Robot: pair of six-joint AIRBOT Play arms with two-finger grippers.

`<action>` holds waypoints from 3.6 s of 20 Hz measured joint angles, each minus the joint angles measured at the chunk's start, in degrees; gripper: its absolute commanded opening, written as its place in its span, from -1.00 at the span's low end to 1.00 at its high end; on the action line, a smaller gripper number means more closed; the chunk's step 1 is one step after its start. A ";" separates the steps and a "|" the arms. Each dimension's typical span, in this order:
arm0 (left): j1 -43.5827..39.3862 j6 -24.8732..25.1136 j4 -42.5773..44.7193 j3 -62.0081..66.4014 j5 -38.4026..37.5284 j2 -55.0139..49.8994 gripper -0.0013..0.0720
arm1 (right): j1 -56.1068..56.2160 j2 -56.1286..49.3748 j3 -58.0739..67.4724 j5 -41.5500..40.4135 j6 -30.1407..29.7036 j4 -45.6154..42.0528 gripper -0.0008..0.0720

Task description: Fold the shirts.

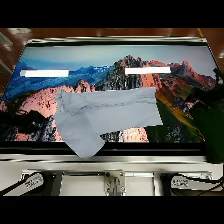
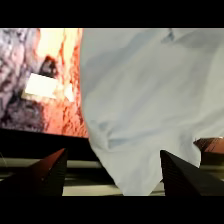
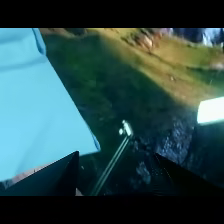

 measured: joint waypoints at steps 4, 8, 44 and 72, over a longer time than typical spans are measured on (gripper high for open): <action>0.55 4.98 -4.74 -13.07 3.63 1.46 0.86 | -1.81 0.39 -6.40 2.71 -0.96 4.81 0.60; -1.88 6.88 -7.13 -18.78 9.22 0.57 0.86 | -0.70 0.52 -11.23 0.70 -1.20 6.88 0.60; -9.94 10.21 -13.64 9.11 12.22 11.50 -0.87 | 13.81 -3.45 -3.13 -9.20 -10.56 28.39 -0.81; -10.12 -5.35 9.05 35.30 3.93 36.39 -0.87 | 14.19 40.68 8.70 6.86 4.94 -13.53 -0.81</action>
